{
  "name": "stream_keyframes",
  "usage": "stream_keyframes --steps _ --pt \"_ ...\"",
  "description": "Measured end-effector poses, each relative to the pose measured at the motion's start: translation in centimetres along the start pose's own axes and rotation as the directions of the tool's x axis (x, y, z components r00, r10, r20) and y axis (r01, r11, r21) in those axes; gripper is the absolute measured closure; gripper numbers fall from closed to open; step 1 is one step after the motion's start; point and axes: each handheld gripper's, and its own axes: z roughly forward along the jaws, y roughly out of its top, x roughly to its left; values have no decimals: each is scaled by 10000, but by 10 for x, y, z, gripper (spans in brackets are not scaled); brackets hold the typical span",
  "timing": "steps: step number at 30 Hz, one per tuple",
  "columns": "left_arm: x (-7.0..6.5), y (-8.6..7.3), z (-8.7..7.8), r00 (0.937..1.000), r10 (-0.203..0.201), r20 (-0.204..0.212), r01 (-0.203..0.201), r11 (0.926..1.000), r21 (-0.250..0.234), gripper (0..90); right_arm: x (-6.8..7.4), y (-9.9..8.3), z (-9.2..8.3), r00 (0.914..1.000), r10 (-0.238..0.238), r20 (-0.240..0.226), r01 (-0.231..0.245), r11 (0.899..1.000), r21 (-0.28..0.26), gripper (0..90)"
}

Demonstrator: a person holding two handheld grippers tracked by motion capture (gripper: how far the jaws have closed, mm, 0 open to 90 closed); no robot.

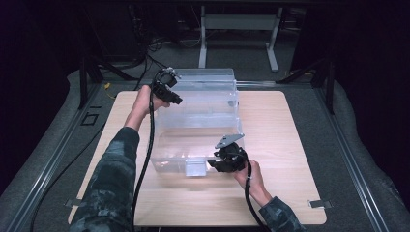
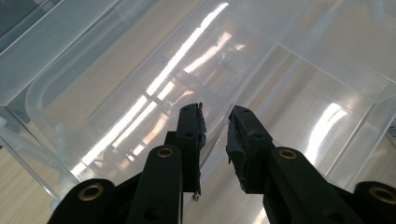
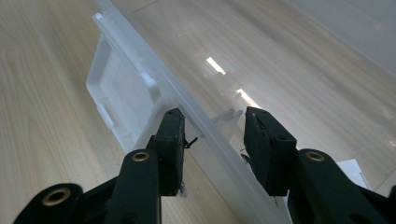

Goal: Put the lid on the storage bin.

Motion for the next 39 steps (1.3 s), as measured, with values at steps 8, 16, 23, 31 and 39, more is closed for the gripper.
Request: stream_keyframes --steps 8,16,23,31,39 --pt "-4 -3 -8 9998 190 105 -188 9996 -191 747 2 0 1 9999 -50 166 50 10000 -13 577" --pt "-12 -5 -18 9990 430 76 -428 9987 -266 755 2 0 1 10000 -38 91 38 10000 23 576" --pt "-19 -11 -25 9990 440 18 -438 9974 -576 754 2 0 2 9999 -85 147 84 9999 72 573" --pt "-24 -16 -32 9987 503 99 -495 9961 -726 756 3 0 2 9998 -69 188 67 10000 71 569" --pt "-32 -21 -37 9987 501 44 -495 9945 -923 756 3 1 2 9998 -121 153 118 9998 187 565"
